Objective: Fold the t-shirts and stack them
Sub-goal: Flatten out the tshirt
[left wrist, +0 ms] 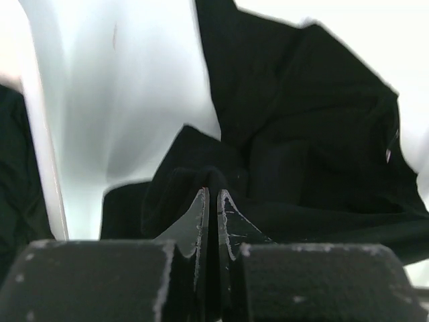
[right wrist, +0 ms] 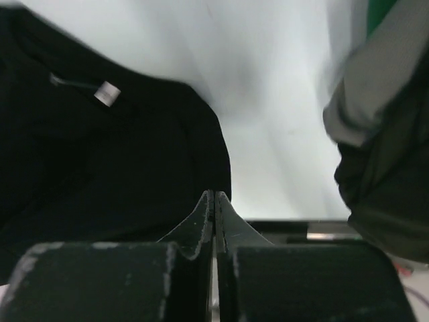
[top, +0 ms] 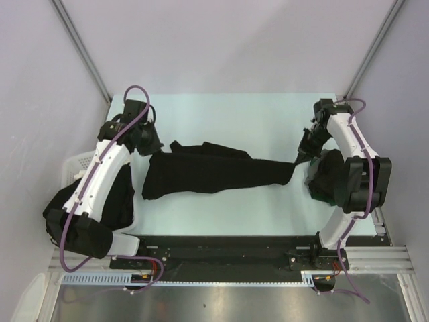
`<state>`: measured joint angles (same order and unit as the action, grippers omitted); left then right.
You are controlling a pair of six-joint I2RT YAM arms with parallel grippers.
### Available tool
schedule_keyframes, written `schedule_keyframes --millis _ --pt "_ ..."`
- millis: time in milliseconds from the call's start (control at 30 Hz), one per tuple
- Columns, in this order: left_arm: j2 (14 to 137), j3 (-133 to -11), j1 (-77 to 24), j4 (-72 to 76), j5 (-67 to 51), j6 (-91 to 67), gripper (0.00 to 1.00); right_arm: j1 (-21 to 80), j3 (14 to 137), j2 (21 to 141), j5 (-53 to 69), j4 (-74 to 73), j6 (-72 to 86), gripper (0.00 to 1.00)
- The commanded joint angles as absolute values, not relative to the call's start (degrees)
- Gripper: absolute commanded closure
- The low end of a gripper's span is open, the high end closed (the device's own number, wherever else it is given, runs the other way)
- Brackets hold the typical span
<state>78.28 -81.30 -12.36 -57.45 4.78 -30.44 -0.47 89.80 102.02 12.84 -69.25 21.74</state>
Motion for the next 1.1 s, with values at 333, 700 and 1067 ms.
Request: schedule_keyframes --millis 333,700,1067 --pt "80.23 -86.3 -12.3 -66.27 8.09 -28.48 0.43 -1.76 98.66 106.61 6.52 -74.97 21.09 0.61" --pt "92.28 -96.76 -12.3 -57.67 9.58 -26.72 0.41 11.4 116.88 119.61 3.34 -68.82 20.48 0.64" --pt "94.75 -99.93 -12.57 -55.28 11.77 -26.28 0.44 20.82 126.38 128.4 4.48 -58.99 18.72 0.65"
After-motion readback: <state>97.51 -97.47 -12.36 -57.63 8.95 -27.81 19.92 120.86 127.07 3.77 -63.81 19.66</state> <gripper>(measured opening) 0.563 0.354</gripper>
